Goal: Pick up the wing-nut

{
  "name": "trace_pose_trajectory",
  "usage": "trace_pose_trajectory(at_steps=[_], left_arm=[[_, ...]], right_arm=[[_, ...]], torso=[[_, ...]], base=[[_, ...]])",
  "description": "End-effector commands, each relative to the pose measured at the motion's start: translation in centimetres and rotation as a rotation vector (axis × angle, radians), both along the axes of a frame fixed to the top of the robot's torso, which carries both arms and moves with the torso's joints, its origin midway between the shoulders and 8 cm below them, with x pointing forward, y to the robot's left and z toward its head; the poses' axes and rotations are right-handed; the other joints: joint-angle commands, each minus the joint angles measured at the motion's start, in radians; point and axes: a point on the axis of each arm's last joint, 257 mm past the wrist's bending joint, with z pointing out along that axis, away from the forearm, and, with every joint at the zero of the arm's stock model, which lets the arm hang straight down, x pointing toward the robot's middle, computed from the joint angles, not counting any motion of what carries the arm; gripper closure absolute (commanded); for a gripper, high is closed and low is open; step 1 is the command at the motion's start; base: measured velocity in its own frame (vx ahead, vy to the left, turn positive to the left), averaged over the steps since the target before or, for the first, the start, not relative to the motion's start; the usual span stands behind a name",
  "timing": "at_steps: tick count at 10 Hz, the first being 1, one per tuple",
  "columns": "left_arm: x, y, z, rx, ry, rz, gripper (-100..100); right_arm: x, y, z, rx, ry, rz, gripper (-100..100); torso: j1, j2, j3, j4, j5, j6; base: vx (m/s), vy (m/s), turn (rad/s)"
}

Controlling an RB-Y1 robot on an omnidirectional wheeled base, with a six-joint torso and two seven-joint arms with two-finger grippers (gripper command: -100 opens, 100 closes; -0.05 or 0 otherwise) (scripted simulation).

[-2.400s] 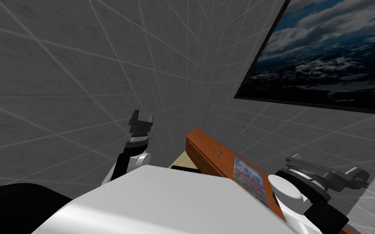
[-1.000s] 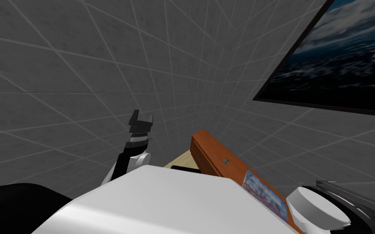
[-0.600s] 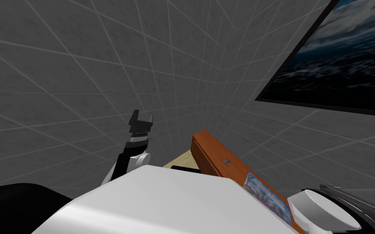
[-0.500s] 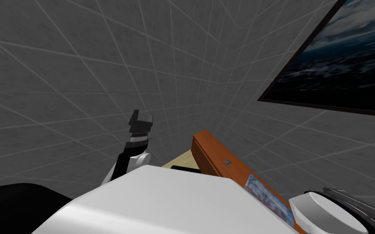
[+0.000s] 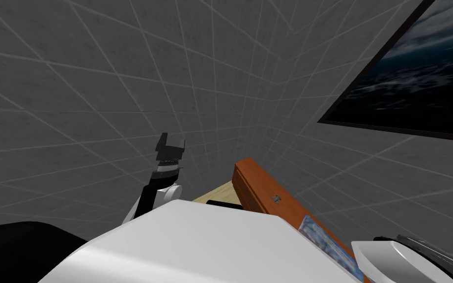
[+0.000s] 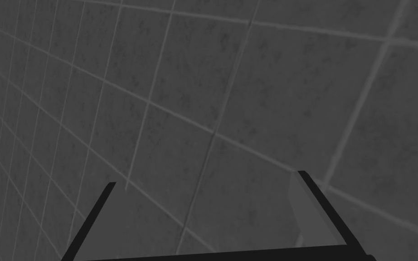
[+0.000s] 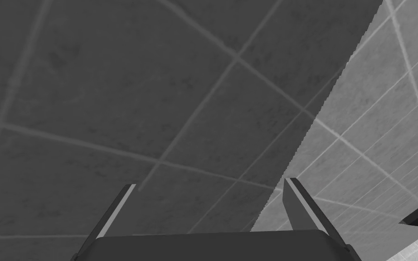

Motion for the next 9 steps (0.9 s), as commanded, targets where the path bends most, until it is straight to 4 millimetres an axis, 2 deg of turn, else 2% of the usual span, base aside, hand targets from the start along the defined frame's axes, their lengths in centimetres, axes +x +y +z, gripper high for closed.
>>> trace_pose_trajectory(at_steps=[1, 2, 3, 4, 6, 7, 9], left_arm=[[0.0, 0.0, 0.0, 0.0, 0.0, 0.0, 0], [0.0, 0.0, 0.0, 0.0, 0.0, 0.0, 0], [0.0, 0.0, 0.0, 0.0, 0.0, 0.0, 0], [0.0, 0.0, 0.0, 0.0, 0.0, 0.0, 0], [0.0, 0.0, 0.0, 0.0, 0.0, 0.0, 0], [0.0, 0.0, 0.0, 0.0, 0.0, 0.0, 0], [0.0, 0.0, 0.0, 0.0, 0.0, 0.0, 0]], right_arm=[[-0.6, -0.2, -1.0, 0.035, -0.028, -0.011, -100], [-0.6, -0.2, -1.3, 0.05, -0.046, -0.012, -100], [-2.6, -1.2, -2.4, 0.082, -0.026, -0.062, -100], [-2.7, -1.1, -3.2, 0.108, -0.048, -0.067, -100], [-2.7, -1.0, -4.0, 0.139, -0.089, -0.068, -100], [-4.5, -1.7, -5.1, 0.173, -0.073, -0.114, -100], [-4.6, -1.5, -6.3, 0.213, -0.115, -0.12, -100]], torso=[[0.0, 0.0, 0.0, 0.0, 0.0, 0.0], [0.0, -0.001, 0.0, 0.0, 0.0, 0.001], [0.002, -0.002, -0.001, 0.0, 0.0, 0.001], [0.001, -0.001, 0.0, 0.0, 0.0, -0.001], [0.001, -0.001, 0.0, 0.0, 0.0, 0.001], [0.002, -0.002, -0.001, 0.0, 0.0, 0.001], [0.0, 0.0, 0.0, 0.0, 0.0, 0.001]], base=[[-0.028, -0.03, 0.007], [-0.004, -0.008, -0.047], [-0.045, -0.029, 0.343], [-0.055, -0.04, 0.21], [-0.016, -0.011, -0.011], [-0.039, -0.023, 0.347], [-0.042, -0.032, 0.112]])
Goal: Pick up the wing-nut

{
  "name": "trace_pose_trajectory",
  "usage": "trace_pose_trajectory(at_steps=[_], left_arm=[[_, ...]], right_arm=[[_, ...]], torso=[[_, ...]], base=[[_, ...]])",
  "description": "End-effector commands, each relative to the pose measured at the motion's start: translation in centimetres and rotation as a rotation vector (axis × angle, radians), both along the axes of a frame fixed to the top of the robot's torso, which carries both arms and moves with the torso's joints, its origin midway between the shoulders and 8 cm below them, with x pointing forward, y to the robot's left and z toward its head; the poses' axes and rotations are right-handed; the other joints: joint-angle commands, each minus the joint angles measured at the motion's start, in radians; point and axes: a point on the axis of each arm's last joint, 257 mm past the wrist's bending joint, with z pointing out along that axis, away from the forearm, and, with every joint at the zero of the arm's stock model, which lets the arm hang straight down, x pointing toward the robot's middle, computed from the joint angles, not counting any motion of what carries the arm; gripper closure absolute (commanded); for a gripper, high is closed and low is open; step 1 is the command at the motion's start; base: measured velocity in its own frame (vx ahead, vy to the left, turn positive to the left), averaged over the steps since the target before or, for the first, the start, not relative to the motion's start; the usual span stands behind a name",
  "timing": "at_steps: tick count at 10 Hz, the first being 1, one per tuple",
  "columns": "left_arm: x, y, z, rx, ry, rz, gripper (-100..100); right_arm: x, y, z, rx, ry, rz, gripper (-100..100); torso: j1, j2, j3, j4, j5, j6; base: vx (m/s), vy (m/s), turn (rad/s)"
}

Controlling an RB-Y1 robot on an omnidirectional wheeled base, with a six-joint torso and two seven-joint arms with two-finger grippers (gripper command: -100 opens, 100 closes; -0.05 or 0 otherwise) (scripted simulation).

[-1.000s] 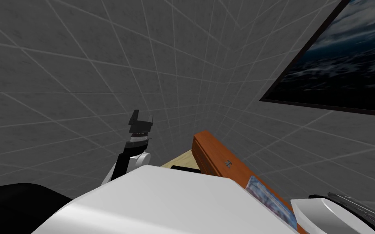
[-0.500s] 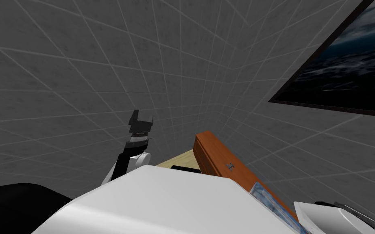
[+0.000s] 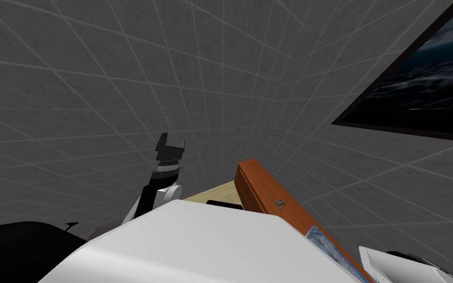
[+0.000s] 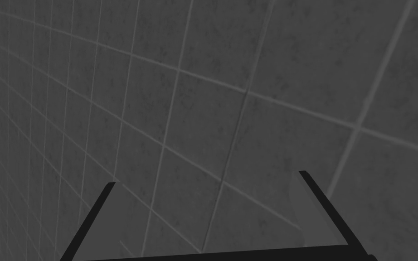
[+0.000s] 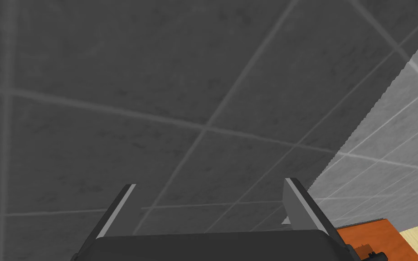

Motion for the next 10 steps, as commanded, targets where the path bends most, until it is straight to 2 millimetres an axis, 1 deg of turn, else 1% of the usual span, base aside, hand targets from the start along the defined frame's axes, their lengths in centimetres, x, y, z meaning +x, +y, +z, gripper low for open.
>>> trace_pose_trajectory(at_steps=[1, 2, 3, 5, 6, 7, 9, 10], left_arm=[[0.0, 0.0, 0.0, 0.0, 0.0, 0.0, 0], [0.0, 0.0, 0.0, 0.0, 0.0, 0.0, 0], [0.0, 0.0, 0.0, 0.0, 0.0, 0.0, 0], [0.0, 0.0, 0.0, 0.0, 0.0, 0.0, 0], [0.0, 0.0, 0.0, 0.0, 0.0, 0.0, 0], [0.0, 0.0, 0.0, 0.0, 0.0, 0.0, 0], [0.0, 0.0, 0.0, 0.0, 0.0, 0.0, 0], [0.0, 0.0, 0.0, 0.0, 0.0, 0.0, 0]], right_arm=[[0.0, 0.1, -0.7, 0.028, -0.038, -0.006, -100], [-1.7, -0.4, -2.0, 0.067, -0.024, -0.045, -100], [-1.8, -0.2, -2.7, 0.086, -0.042, -0.051, -100], [-1.5, 0.1, -3.6, 0.118, -0.094, -0.055, -100], [-3.1, -0.1, -4.9, 0.158, -0.085, -0.091, -100], [-3.1, 0.2, -5.7, 0.181, -0.111, -0.097, -100], [-2.8, 0.4, -6.5, 0.208, -0.158, -0.101, -100], [-4.0, 0.5, -7.9, 0.249, -0.155, -0.133, -100]], torso=[[0.0, 0.0, 0.0, 0.0, 0.0, 0.0], [0.001, -0.001, -0.001, 0.0, 0.0, 0.0], [0.001, 0.0, 0.0, 0.0, 0.0, -0.002], [0.0, 0.0, 0.0, 0.0, 0.0, 0.0], [0.001, -0.001, -0.001, 0.0, 0.0, 0.0], [0.0, 0.0, 0.0, 0.0, 0.0, -0.001], [0.0, 0.0, 0.0, 0.0, 0.0, 0.0], [0.001, -0.001, -0.001, 0.0, 0.0, 0.0]], base=[[-0.012, -0.004, -0.036], [-0.048, -0.014, 0.346], [-0.061, -0.029, 0.238], [-0.021, -0.016, -0.027], [-0.047, -0.025, 0.294], [-0.059, -0.037, 0.286], [-0.019, -0.015, -0.018], [-0.044, -0.013, 0.326]])
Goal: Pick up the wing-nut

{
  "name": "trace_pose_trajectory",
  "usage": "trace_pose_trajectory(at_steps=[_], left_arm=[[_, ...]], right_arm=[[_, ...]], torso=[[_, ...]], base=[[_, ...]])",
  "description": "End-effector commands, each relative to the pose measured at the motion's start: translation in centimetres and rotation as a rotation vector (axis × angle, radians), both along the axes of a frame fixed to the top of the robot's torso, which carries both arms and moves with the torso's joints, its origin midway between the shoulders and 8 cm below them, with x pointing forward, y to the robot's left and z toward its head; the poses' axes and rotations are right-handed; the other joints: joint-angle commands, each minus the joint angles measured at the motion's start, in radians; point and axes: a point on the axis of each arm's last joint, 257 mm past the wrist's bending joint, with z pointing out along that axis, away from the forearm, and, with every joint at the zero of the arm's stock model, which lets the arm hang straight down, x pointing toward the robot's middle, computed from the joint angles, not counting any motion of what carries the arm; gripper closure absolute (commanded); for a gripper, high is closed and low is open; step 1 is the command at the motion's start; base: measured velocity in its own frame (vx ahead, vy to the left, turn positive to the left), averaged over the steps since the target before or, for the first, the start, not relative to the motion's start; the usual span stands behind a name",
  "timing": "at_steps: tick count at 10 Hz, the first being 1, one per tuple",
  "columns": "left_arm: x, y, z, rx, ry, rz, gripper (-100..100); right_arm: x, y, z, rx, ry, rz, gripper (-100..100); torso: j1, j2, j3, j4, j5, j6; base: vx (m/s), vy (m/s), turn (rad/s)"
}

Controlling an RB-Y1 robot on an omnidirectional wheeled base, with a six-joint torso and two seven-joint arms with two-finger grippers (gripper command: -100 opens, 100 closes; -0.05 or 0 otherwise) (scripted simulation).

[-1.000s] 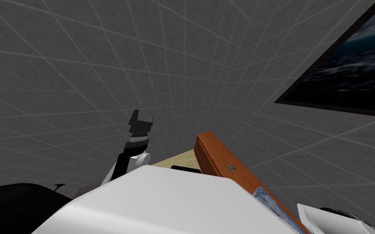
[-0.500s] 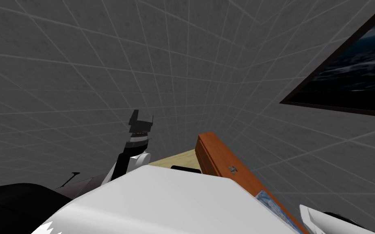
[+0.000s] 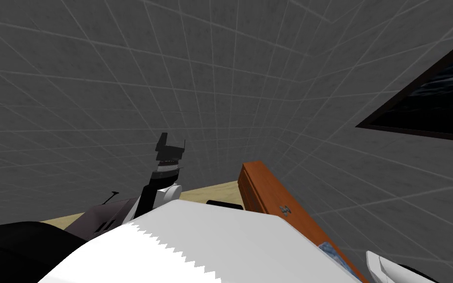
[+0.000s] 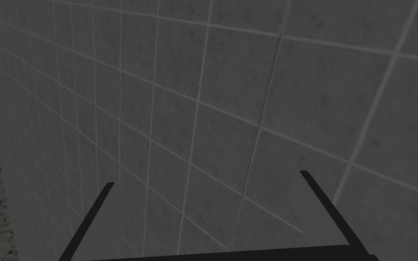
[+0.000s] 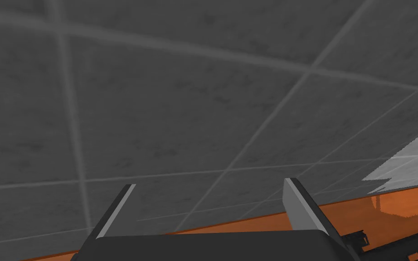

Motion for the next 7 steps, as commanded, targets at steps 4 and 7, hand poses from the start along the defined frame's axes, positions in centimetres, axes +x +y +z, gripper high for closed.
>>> trace_pose_trajectory(at_steps=[4, 7], left_arm=[[0.0, 0.0, 0.0, 0.0, 0.0, 0.0, 0], [0.0, 0.0, 0.0, 0.0, 0.0, 0.0, 0]], right_arm=[[-1.1, 0.8, -3.5, 0.108, -0.075, -0.051, -100], [-0.8, 1.4, -4.6, 0.143, -0.132, -0.065, -100]], torso=[[0.0, -0.001, 0.0, 0.0, 0.0, 0.002], [-0.001, 0.0, 0.0, 0.0, 0.0, 0.002]], base=[[-0.042, -0.02, 0.13], [-0.032, -0.017, 0.069]])
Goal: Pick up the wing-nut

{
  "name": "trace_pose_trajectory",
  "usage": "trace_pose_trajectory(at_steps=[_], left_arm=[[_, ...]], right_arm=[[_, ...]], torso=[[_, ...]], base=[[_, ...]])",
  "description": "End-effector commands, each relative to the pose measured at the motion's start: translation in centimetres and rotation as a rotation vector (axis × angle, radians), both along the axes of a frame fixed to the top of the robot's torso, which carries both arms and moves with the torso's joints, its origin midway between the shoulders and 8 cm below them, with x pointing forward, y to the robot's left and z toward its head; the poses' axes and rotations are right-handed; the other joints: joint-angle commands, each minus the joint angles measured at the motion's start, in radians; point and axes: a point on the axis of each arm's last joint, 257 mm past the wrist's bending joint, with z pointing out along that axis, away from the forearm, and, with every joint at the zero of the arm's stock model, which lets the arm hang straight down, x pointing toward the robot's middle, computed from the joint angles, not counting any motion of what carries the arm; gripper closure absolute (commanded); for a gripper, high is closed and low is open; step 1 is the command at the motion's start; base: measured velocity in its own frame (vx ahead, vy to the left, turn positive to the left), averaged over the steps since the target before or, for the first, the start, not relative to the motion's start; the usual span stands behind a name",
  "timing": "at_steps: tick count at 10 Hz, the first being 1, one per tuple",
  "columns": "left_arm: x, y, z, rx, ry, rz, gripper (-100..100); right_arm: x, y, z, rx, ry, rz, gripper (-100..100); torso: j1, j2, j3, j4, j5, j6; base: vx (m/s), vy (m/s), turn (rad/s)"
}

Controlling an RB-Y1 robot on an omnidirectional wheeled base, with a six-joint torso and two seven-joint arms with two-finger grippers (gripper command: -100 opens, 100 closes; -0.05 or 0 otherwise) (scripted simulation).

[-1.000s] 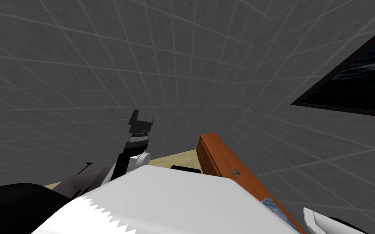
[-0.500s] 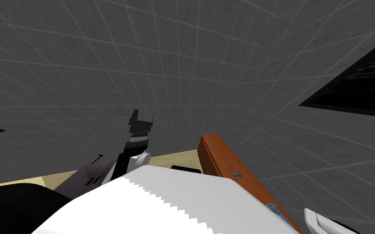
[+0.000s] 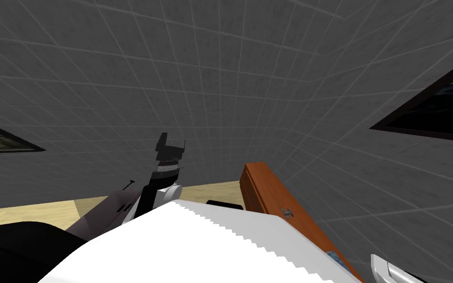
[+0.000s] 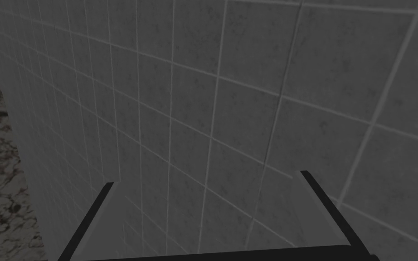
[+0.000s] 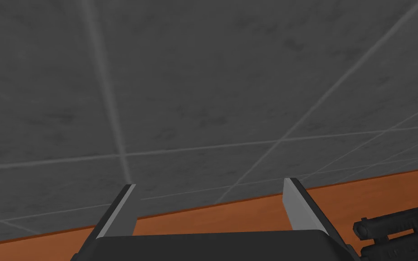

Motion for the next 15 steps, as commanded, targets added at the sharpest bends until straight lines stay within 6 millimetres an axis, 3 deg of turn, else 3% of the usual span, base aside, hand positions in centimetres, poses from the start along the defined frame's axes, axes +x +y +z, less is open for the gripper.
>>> trace_pose_trajectory(at_steps=[1, 4, 5, 7, 10, 11, 13, 14, 15], left_arm=[[0.0, 0.0, 0.0, 0.0, 0.0, 0.0, 0], [0.0, 0.0, 0.0, 0.0, 0.0, 0.0, 0], [0.0, 0.0, 0.0, 0.0, 0.0, 0.0, 0], [0.0, 0.0, 0.0, 0.0, 0.0, 0.0, 0], [0.0, 0.0, 0.0, 0.0, 0.0, 0.0, 0], [0.0, 0.0, 0.0, 0.0, 0.0, 0.0, 0], [0.0, 0.0, 0.0, 0.0, 0.0, 0.0, 0], [0.0, 0.0, 0.0, 0.0, 0.0, 0.0, 0], [0.0, 0.0, 0.0, 0.0, 0.0, 0.0, 0]], right_arm=[[-0.6, 0.6, -1.7, 0.052, -0.024, -0.024, -100], [-0.1, 1.1, -2.6, 0.08, -0.078, -0.039, -100], [-0.8, 1.9, -4.3, 0.128, -0.091, -0.059, -100], [-0.1, 2.4, -4.9, 0.15, -0.146, -0.072, -100], [0.2, 3.7, -6.9, 0.215, -0.213, -0.104, -100], [-0.1, 4.7, -8.5, 0.26, -0.228, -0.121, -100], [0.6, 5.0, -8.8, 0.274, -0.278, -0.133, -100], [0.5, 6.1, -10.2, 0.316, -0.291, -0.148, -100], [0.9, 6.3, -10.3, 0.324, -0.32, -0.155, -100]], torso=[[0.0, 0.0, 0.0, 0.0, 0.0, 0.0], [-0.001, 0.001, 0.001, 0.0, 0.0, 0.0], [0.0, 0.0, 0.0, 0.0, 0.0, 0.0], [-0.001, 0.002, 0.001, 0.001, 0.0, 0.0], [-0.002, 0.002, 0.001, 0.001, 0.0, 0.0], [-0.001, 0.001, 0.001, 0.0, 0.0, 0.0], [-0.002, 0.002, 0.001, 0.0, 0.0, 0.0], [-0.001, 0.001, 0.001, 0.0, 0.0, 0.001], [-0.001, 0.002, 0.001, 0.001, 0.0, -0.001]], base=[[-0.049, -0.01, 0.29], [-0.035, -0.015, 0.077], [-0.064, -0.008, 0.371], [-0.045, -0.016, 0.083], [-0.051, -0.02, 0.166], [-0.063, -0.008, 0.314], [-0.041, -0.016, 0.096], [-0.066, -0.003, 0.3], [-0.064, -0.013, 0.189]])
